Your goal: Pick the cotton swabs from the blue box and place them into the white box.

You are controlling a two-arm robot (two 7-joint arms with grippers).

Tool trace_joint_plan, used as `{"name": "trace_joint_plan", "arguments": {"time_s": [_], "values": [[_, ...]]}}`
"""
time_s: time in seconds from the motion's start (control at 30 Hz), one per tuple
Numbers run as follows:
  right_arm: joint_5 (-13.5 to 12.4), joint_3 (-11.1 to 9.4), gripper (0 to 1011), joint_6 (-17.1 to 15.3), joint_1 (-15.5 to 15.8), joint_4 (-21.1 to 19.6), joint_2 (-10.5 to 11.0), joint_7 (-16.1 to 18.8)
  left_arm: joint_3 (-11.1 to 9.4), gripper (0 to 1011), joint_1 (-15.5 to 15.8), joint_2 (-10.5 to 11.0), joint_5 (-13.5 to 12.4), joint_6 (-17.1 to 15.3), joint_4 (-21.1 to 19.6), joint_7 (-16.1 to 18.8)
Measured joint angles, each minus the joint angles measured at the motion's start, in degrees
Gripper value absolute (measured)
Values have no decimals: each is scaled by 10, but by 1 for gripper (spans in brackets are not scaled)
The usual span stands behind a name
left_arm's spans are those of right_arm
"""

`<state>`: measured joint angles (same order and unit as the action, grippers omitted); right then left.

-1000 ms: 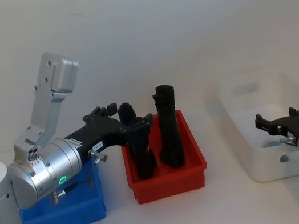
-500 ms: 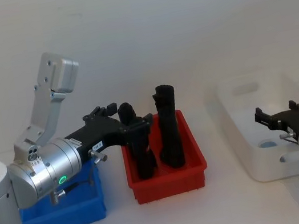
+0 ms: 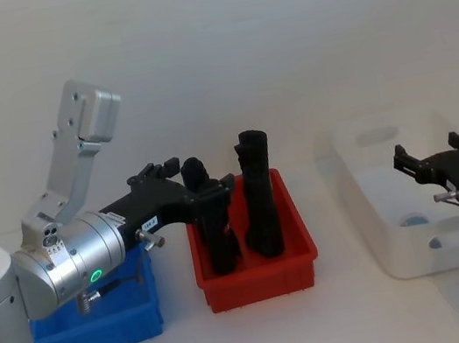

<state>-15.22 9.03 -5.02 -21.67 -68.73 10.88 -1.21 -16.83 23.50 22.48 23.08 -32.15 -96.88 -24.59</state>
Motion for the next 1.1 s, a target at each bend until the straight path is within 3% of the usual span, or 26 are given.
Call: {"name": "trace_joint_plan", "arguments": {"time_s": [0.6, 1.1], "values": [[4, 0, 1002, 5, 24, -45, 7, -5, -3, 1004, -3, 0, -3, 10, 1, 7], [-2, 15, 1001, 14, 99, -149, 36, 16, -33, 1004, -35, -2, -41, 112, 13, 86]]}}
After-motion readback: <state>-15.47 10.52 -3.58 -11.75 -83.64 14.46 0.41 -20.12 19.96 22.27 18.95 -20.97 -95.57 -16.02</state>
